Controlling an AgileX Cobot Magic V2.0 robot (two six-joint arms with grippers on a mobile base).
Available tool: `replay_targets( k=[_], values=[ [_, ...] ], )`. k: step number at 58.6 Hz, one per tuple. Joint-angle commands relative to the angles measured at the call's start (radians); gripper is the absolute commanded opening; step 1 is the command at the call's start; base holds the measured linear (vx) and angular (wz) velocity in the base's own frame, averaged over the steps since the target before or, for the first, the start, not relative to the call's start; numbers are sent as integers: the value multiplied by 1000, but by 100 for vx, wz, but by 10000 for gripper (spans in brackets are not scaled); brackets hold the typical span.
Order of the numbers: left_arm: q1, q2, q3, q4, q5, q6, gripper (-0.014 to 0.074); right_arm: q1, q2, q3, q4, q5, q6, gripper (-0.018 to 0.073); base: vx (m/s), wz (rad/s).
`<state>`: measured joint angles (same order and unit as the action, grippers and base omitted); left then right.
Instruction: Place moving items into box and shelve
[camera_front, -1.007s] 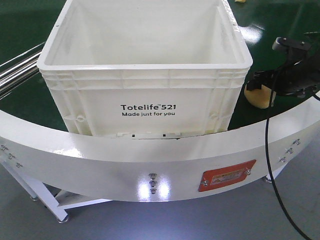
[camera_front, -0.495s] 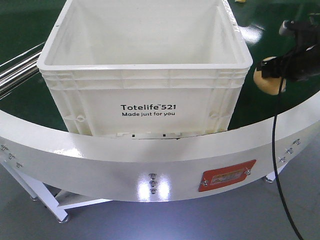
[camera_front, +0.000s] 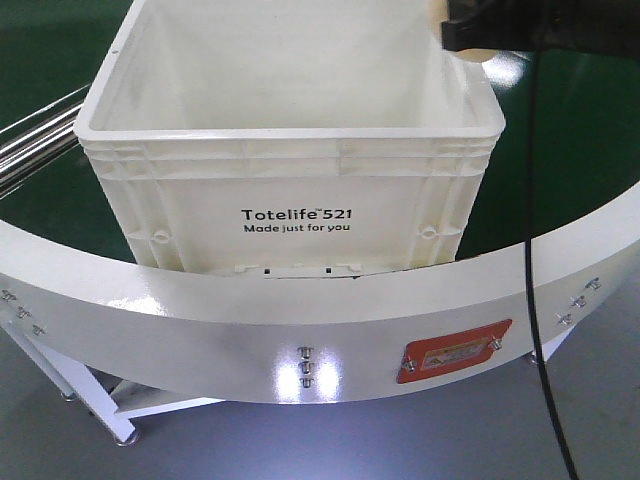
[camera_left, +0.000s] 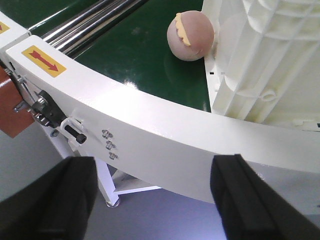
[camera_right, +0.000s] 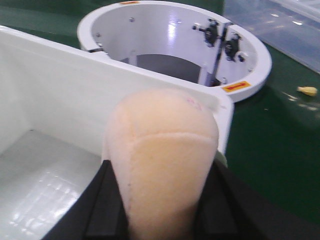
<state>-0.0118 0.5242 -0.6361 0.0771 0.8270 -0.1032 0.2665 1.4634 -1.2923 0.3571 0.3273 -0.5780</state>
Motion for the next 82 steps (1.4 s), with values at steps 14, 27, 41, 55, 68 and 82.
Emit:
replay_targets(
  k=[14, 27, 41, 55, 68, 82],
  values=[
    [-4, 10, -33, -3, -58, -4, 574, 145, 61, -32, 18, -136, -10, 496, 0, 0],
    [-4, 10, -33, -3, -62, -4, 574, 143, 68, -32, 13, -131, 10, 699, 0, 0],
    [-4, 36, -51, 5, -123, 15, 620, 143, -45, -32, 13, -78, 28, 676, 0, 0],
    [-3, 268, -156, 83, -183, -7, 629, 143, -184, -32, -64, 92, 138, 589, 0, 0],
    [58, 562, -282, 293, -183, -170, 594, 143, -253, -32, -262, 269, 336, 542, 0, 0],
    [193, 900, -542, -61, -62, 160, 587, 143, -260, -32, -363, 296, 390, 541, 0, 0]
  ],
)
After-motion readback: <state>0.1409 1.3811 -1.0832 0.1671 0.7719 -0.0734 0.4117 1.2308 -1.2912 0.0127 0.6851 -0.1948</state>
